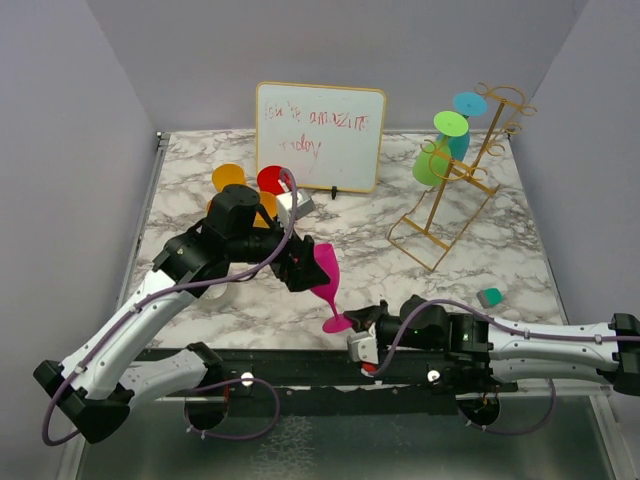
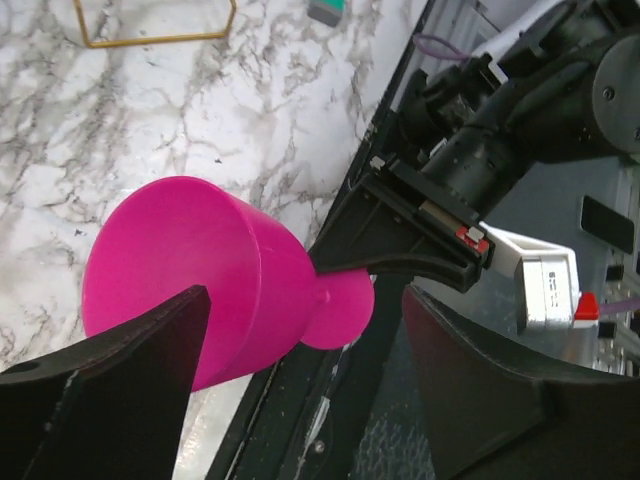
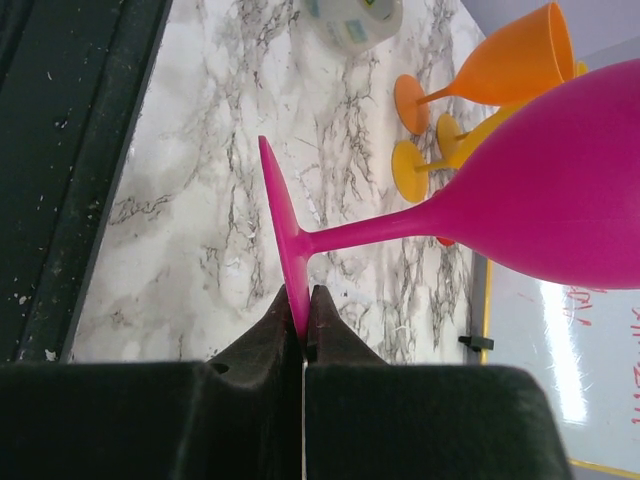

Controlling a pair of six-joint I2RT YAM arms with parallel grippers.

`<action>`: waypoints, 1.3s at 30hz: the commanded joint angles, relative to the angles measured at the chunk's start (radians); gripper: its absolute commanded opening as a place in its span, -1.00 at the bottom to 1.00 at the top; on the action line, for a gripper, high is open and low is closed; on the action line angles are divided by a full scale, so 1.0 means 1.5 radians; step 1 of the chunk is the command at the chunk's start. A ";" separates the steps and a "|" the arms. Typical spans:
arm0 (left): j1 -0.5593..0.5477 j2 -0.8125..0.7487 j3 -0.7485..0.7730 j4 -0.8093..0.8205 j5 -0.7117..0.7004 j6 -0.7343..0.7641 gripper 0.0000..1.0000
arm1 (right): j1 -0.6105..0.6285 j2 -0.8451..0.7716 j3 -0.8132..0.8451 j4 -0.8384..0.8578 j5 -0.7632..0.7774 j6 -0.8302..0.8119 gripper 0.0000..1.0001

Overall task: Take the wine glass off the wine glass rack
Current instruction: Place the wine glass at the center of the board.

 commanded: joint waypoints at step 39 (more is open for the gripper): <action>-0.002 0.010 0.018 -0.037 -0.035 0.044 -1.00 | 0.006 -0.061 -0.039 0.019 0.028 0.037 -0.22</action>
